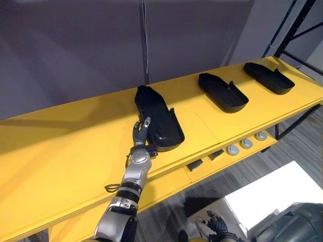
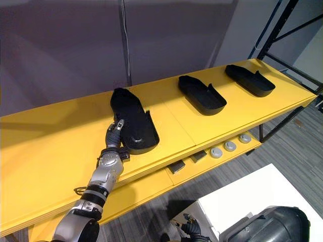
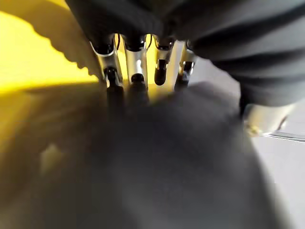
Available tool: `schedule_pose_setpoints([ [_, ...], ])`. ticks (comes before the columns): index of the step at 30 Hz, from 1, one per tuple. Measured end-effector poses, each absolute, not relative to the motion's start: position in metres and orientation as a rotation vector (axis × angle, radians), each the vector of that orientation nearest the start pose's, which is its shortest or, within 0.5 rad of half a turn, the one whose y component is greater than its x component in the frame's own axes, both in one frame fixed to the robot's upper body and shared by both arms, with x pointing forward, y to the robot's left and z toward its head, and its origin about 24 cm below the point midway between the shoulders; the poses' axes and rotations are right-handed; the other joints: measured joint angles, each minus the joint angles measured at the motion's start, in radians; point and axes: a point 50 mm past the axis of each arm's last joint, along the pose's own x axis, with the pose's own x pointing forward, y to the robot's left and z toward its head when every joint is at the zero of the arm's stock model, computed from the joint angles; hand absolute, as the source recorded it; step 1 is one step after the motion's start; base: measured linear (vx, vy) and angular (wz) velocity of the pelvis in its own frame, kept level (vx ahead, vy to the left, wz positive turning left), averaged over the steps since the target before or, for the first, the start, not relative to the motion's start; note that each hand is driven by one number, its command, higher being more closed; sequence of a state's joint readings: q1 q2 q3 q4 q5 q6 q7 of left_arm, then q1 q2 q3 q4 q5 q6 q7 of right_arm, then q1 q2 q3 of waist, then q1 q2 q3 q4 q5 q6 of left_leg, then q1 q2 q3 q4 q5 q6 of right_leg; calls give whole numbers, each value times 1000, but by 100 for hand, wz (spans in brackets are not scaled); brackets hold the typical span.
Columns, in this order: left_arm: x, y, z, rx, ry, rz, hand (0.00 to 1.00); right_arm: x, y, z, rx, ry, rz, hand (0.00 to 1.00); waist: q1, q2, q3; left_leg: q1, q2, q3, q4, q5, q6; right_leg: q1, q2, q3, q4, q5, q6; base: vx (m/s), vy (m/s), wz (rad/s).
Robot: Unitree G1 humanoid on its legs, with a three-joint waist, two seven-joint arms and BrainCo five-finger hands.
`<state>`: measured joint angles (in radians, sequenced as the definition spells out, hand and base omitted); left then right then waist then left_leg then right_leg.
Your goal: Walk over and take plastic housings, then place them on the shelf
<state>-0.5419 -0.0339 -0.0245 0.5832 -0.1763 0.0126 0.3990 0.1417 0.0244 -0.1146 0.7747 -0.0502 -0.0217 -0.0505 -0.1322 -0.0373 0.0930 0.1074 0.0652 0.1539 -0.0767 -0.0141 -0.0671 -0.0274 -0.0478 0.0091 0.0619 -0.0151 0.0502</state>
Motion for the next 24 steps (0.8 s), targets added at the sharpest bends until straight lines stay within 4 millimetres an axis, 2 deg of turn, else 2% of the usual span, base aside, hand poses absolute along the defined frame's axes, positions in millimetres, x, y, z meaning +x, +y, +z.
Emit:
schedule_pose_setpoints([
  [5, 344, 110, 56, -178, 127, 237, 0, 129, -169, -140, 4, 902, -162, 0, -14, 0, 0, -1, -5, -17, 1, 2, -3, 7, -6, -18, -2, 0, 0, -5, 7, 8],
  [14, 332, 109, 64, -276, 64, 267, 0, 130, -170, -140, 0, 901, -162, 0, -13, 6, 4, 0, -5, -21, 3, 3, -3, 13, -8, -19, -4, 1, 1, -1, 1, 1],
  [20, 322, 98, 95, -279, -88, 271, 0, 124, -173, -142, -6, 916, -175, 0, 17, 9, 6, -1, -5, -21, 9, 3, -3, 14, -8, -17, 0, 1, 1, 0, 0, 0],
  [23, 316, 83, 116, -242, -190, 214, 0, 121, -175, -143, -10, 922, -182, 0, 37, 10, 6, 0, -5, -21, 12, 3, -3, 15, -8, -17, 2, 0, 1, 0, 0, 0],
  [24, 313, 76, 124, -224, -233, 184, 100, 120, -175, -143, -11, 923, -183, 0, 41, 10, 5, 0, -5, -21, 12, 3, -3, 16, -8, -17, 5, 0, 0, 0, 0, 0],
])
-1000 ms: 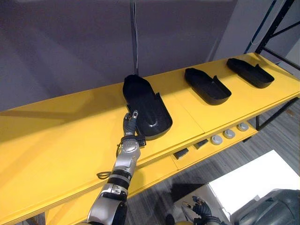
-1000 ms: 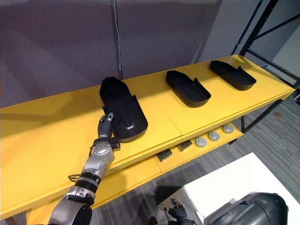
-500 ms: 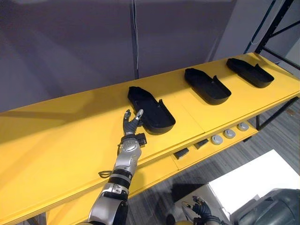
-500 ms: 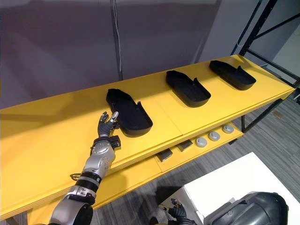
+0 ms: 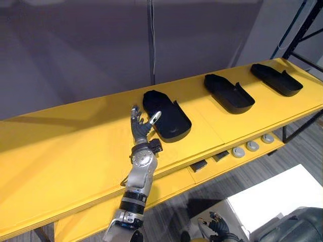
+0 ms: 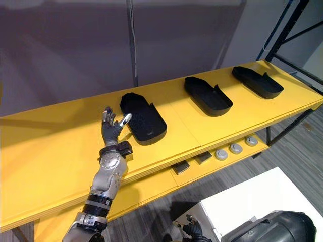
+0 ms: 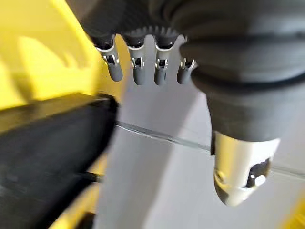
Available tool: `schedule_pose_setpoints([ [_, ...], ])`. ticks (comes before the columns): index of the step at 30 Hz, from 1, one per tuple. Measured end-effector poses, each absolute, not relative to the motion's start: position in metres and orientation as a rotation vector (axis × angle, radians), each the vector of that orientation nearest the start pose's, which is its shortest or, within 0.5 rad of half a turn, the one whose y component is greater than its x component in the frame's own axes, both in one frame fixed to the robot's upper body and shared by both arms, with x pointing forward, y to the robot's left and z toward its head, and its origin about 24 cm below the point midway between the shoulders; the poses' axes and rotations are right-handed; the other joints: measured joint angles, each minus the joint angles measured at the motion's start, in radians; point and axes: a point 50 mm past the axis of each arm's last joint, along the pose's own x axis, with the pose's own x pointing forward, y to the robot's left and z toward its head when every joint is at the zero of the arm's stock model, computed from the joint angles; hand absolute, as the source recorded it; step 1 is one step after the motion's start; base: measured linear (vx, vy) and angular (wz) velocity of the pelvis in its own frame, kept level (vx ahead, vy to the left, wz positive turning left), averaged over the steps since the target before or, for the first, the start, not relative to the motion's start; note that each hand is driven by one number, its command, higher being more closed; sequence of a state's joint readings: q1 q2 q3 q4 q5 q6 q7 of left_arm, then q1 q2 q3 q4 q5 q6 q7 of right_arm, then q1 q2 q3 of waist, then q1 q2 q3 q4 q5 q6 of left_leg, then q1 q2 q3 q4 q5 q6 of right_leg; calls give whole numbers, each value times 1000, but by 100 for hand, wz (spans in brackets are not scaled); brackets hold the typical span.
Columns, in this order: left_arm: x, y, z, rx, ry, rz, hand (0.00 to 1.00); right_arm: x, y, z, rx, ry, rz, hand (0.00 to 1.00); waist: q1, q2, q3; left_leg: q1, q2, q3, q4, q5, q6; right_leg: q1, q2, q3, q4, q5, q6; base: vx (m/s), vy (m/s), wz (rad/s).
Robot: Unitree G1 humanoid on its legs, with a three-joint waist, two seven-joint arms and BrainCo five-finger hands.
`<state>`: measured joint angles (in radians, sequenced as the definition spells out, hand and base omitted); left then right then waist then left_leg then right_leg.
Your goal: Walk over and take plastic housings, then place them on the shelf
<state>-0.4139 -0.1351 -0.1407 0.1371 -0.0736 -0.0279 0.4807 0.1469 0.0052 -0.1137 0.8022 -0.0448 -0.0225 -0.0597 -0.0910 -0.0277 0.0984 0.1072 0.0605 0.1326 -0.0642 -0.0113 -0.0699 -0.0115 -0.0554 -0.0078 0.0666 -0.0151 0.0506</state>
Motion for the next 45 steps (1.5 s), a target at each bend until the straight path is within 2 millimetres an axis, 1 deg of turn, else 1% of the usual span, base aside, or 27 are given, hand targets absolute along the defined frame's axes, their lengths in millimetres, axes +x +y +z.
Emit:
schedule_pose_setpoints([
  [1, 309, 69, 132, -196, -281, 139, 100, 120, -175, -143, -11, 922, -182, 0, 0, 0, 0, 0, 0, 0, 0, 0, 0, 1, 0, 0, 1, 0, 0, 0, 0, 0],
  [2, 308, 67, 133, -189, -290, 128, 100, 120, -175, -143, -11, 922, -182, 0, 0, 1, 0, 0, 0, 1, 0, 0, 0, 2, 0, 0, 1, 0, 0, 0, 0, 0],
  [4, 302, 54, 142, -153, -344, 38, 100, 120, -174, -142, -20, 917, -168, 0, 0, 1, -1, 0, 0, 1, 0, -2, 2, 2, 0, 0, 1, 0, 0, 0, 0, 0],
  [5, 300, 49, 143, -139, -359, 5, 100, 120, -175, -142, -22, 914, -168, 0, 1, 2, -1, 0, 0, 1, 0, -2, 2, 2, 0, 0, 1, 0, 0, 0, 0, 0],
  [7, 291, 30, 145, -90, -396, -136, 100, 118, -175, -142, -22, 909, -169, 0, 9, 6, -4, 0, 0, 2, -1, -3, 4, 2, 0, 1, 1, -1, 1, 0, 0, 0],
  [8, 290, 26, 145, -80, -399, -165, 100, 118, -176, -142, -23, 909, -169, 0, 10, 7, -5, 0, 0, 2, -2, -3, 4, 1, 0, 1, 1, -1, 1, 0, 0, 0],
  [10, 284, 12, 143, -42, -408, -269, 100, 118, -177, -142, -24, 909, -167, 0, 8, 13, -8, -1, 0, 3, -3, -3, 4, -1, 1, 3, 0, -2, 2, 0, 0, 0],
  [11, 283, 10, 143, -27, -412, -289, 100, 118, -177, -142, -25, 909, -165, 0, 8, 14, -8, -1, 0, 4, -3, -3, 4, -2, 1, 4, 0, -2, 2, 0, 0, -3],
  [13, 280, 2, 141, -3, -413, -348, 100, 118, -178, -142, -28, 909, -164, 0, 8, 17, -10, -1, 1, 5, -3, -3, 4, -6, 2, 5, -1, -2, 2, 0, 0, 0],
  [16, 279, -4, 124, 95, -376, -424, 100, 119, -179, -142, -30, 910, -159, 0, -1, 26, -18, 2, 2, 6, -6, -2, 5, 0, 5, 3, -9, -1, 2, 0, 0, 0],
  [17, 280, -6, 114, 148, -346, -454, 100, 120, -179, -143, -28, 911, -150, 0, -7, 27, -18, 2, 5, 6, -7, -2, 5, 0, 7, 3, -13, 1, 0, 0, 0, 0],
  [18, 280, -6, 110, 169, -336, -463, 100, 121, -179, -143, -28, 912, -147, 0, -8, 27, -18, 2, 6, 7, -7, -2, 5, 2, 9, 3, -17, 3, -2, 0, 0, 0],
  [19, 279, -8, 101, 199, -307, -485, 100, 122, -179, -143, -28, 917, -139, 0, -11, 27, -18, 2, 9, 7, -8, -2, 5, 7, 12, 3, -30, 10, -4, 0, 0, 0],
  [23, 280, -7, 85, 258, -255, -516, 100, 124, -177, -144, -36, 918, -113, 0, -21, 27, -18, 0, 13, 11, -12, -2, 5, 16, 18, 3, -64, 27, -6, -3, 1, -2],
  [25, 282, -4, 70, 310, -202, -522, 100, 126, -176, -143, -36, 914, -108, 0, -38, 27, -17, 0, 14, 10, -15, -2, 5, 23, 19, 1, -80, 33, -7, 0, 0, 0],
  [28, 284, 0, 55, 350, -136, -517, 100, 127, -176, -143, -35, 911, -106, 0, -41, 28, -14, 0, 14, 15, -19, -2, 5, 27, 21, 3, -95, 40, -7, 2, 3, -1],
  [31, 286, 8, 47, 387, -108, -495, 100, 128, -175, -143, -35, 909, -106, 0, -43, 27, -9, -1, 14, 16, -21, -2, 5, 27, 21, 4, -99, 40, -7, 0, 0, 0],
  [36, 294, 25, 40, 400, -70, -416, 100, 133, -174, -141, -35, 897, -102, 0, -63, 27, 8, -1, 14, 17, -21, -3, 4, 29, 21, 5, -103, 41, -6, 0, 0, 0],
  [45, 303, 40, 46, 387, -85, -313, 100, 135, -175, -141, -34, 894, -105, 0, -63, 29, 21, 2, 20, 32, -21, -11, -7, 29, 29, 22, -110, 42, -6, -3, 1, -4],
])
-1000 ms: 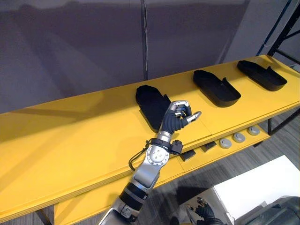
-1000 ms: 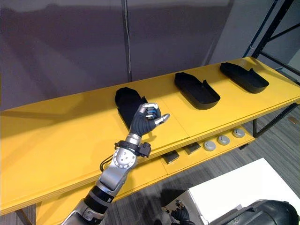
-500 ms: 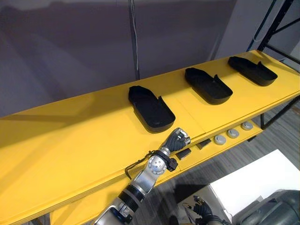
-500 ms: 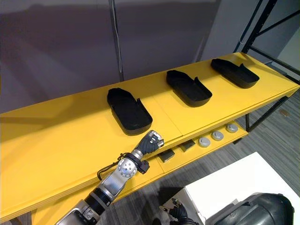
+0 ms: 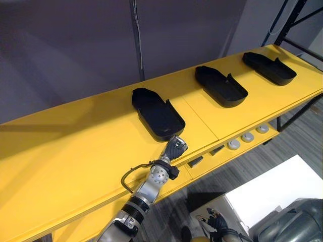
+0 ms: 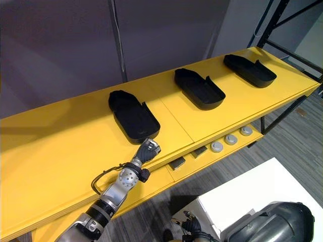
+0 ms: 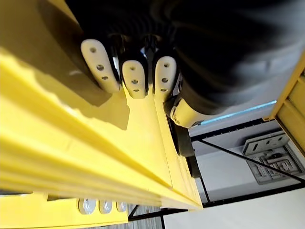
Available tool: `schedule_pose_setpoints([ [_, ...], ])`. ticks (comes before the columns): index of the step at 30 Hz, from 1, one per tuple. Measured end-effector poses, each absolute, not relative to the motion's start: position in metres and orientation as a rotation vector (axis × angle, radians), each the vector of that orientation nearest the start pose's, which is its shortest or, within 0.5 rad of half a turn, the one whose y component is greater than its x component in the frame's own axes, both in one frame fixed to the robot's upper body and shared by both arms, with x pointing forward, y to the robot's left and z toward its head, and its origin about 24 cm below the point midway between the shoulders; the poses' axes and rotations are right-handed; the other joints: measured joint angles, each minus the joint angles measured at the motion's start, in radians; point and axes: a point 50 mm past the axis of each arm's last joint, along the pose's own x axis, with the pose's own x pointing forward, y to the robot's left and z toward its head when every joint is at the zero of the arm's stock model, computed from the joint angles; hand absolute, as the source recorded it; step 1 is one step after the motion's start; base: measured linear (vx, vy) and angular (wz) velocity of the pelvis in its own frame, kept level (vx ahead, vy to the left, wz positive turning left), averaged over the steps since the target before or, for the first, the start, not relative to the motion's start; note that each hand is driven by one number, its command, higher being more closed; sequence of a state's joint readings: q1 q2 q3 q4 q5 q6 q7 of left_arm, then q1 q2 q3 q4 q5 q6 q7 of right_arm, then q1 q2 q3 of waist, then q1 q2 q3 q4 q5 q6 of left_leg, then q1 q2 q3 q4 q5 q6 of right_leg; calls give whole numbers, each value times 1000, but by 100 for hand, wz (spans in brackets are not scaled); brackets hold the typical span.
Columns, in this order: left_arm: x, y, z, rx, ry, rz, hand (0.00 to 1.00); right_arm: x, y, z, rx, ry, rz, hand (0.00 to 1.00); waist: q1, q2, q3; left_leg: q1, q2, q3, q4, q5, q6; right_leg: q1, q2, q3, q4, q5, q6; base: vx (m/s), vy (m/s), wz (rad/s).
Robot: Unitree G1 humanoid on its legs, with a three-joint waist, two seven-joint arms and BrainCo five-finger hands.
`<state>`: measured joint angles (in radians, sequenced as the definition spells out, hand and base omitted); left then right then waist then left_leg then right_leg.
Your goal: Walk over and take plastic housings, then place them on the shelf
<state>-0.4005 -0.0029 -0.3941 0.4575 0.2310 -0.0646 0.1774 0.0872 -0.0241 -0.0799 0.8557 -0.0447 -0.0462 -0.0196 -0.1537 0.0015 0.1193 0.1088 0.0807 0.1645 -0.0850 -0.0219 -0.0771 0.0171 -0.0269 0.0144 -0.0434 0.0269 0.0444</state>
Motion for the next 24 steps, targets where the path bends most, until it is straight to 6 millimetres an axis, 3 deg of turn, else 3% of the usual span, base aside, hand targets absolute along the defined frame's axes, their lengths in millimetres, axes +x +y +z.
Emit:
schedule_pose_setpoints([
  [24, 311, 61, 49, 351, -71, -140, 100, 135, -178, -141, -15, 893, -139, 0, -3, 8, 5, 1, 7, 0, 3, -3, -1, 4, 6, -1, -1, -2, -2, 0, 0, 0],
])
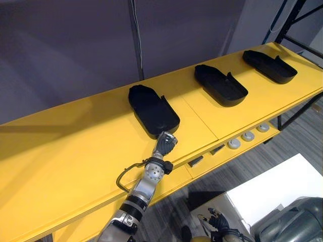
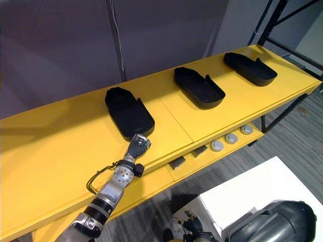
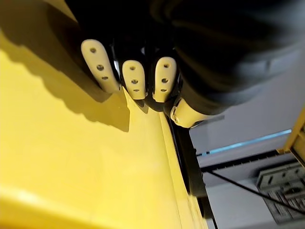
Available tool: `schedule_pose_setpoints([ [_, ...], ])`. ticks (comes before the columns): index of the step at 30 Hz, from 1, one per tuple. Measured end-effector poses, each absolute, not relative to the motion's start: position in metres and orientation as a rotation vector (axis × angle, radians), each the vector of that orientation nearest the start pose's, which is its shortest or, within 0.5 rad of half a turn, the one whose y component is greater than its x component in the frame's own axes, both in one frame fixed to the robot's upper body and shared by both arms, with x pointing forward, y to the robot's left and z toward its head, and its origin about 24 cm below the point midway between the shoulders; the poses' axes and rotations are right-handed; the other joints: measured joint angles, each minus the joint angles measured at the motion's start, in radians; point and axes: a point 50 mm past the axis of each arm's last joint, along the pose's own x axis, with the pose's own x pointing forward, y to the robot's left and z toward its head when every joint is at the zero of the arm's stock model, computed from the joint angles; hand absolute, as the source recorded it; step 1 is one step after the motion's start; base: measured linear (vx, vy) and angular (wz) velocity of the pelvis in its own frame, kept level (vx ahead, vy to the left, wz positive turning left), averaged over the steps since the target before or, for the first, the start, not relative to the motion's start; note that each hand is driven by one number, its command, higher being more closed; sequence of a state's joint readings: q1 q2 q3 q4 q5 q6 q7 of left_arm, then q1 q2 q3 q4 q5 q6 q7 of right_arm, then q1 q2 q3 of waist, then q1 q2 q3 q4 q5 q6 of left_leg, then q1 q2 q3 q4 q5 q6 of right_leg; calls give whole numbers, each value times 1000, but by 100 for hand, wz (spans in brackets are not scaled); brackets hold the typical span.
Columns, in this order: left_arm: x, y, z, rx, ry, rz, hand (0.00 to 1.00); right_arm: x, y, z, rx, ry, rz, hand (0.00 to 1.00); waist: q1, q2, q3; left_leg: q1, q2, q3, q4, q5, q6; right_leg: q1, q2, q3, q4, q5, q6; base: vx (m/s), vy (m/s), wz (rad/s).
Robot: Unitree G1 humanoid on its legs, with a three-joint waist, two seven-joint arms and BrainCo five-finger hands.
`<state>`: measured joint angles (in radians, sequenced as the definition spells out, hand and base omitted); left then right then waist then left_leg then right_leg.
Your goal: Walk over and take plastic housings, then place them on the shelf
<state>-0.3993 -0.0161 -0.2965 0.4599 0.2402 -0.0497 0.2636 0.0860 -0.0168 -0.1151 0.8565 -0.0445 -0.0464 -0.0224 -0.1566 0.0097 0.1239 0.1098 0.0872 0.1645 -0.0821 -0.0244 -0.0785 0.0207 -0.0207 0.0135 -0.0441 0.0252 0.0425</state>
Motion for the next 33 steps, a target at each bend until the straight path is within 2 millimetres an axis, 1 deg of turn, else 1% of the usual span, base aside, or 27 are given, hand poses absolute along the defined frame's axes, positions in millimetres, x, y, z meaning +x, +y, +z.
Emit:
schedule_pose_setpoints([
  [5, 312, 62, 49, 347, -69, -125, 100, 135, -178, -141, -15, 894, -139, 0, 0, 0, 0, 0, 0, 1, 0, -1, 0, 1, 0, 0, -3, 0, 0, 0, 0, 0],
  [9, 314, 66, 48, 333, -55, -96, 100, 134, -178, -141, -14, 895, -143, 0, 0, 0, 0, 5, 0, 1, -1, -1, 0, 8, 0, 0, -8, 1, 0, 0, 0, 0],
  [17, 314, 66, 49, 330, -59, -98, 100, 134, -178, -141, -15, 898, -149, 0, 1, -1, -1, 12, 1, 1, -2, -4, -1, 17, 1, -4, -14, 1, 0, 0, 0, 0],
  [21, 313, 66, 52, 284, -60, -97, 100, 134, -178, -142, -15, 900, -149, 0, 3, -1, -1, 12, 1, -2, -2, -4, -1, 18, 0, -8, -14, 1, 0, 0, 0, 0],
  [24, 302, 68, 71, 220, -151, -95, 100, 134, -178, -142, -13, 906, -152, 0, 6, -2, 0, 12, 0, -8, -1, -3, 0, 22, -1, -14, -14, 1, 0, -1, -1, 5],
  [25, 296, 66, 83, 187, -212, -113, 100, 133, -179, -143, -16, 910, -157, 0, 11, -2, -1, 9, -1, -16, 3, -3, 0, 24, -3, -19, -13, 0, 0, -5, -4, 13],
  [26, 294, 65, 91, 172, -247, -119, 100, 132, -179, -143, -17, 913, -158, 0, 16, -2, -1, 6, -2, -23, 6, -3, 0, 23, -5, -21, -13, -1, 0, -16, -5, 19],
  [27, 288, 63, 107, 148, -322, -137, 100, 131, -181, -144, -19, 919, -160, 0, 29, -2, -1, -1, -3, -29, 12, -3, 0, 22, -6, -23, -10, -3, 0, -28, -6, 14],
  [28, 281, 65, 124, 105, -402, -141, 100, 130, -182, -145, -20, 926, -162, 0, 42, -2, -1, -2, -3, -31, 17, -3, 0, 18, -6, -23, 1, -8, -2, -26, -5, 11],
  [29, 276, 68, 131, 82, -443, -137, 100, 129, -182, -145, -20, 927, -163, 0, 46, -2, -1, -2, -2, -32, 19, -3, 0, 17, -6, -24, 7, -12, -2, -32, -12, 4],
  [31, 259, 81, 159, 7, -593, -99, 100, 127, -184, -146, -19, 941, -167, 0, 65, -2, -1, 0, -2, -36, 25, -3, 0, 14, -6, -28, 36, -28, -3, -40, -17, 7],
  [32, 255, 86, 164, -6, -625, -80, 100, 126, -185, -147, -19, 944, -168, 0, 68, -2, -2, 0, -2, -41, 26, -3, 0, 14, -6, -31, 42, -32, -3, -44, -15, 15],
  [33, 247, 99, 173, -20, -682, -34, 100, 125, -185, -147, -21, 947, -168, 0, 76, -2, -2, 1, -2, -52, 29, -4, 0, 13, -6, -38, 56, -40, -4, -43, -13, 19],
])
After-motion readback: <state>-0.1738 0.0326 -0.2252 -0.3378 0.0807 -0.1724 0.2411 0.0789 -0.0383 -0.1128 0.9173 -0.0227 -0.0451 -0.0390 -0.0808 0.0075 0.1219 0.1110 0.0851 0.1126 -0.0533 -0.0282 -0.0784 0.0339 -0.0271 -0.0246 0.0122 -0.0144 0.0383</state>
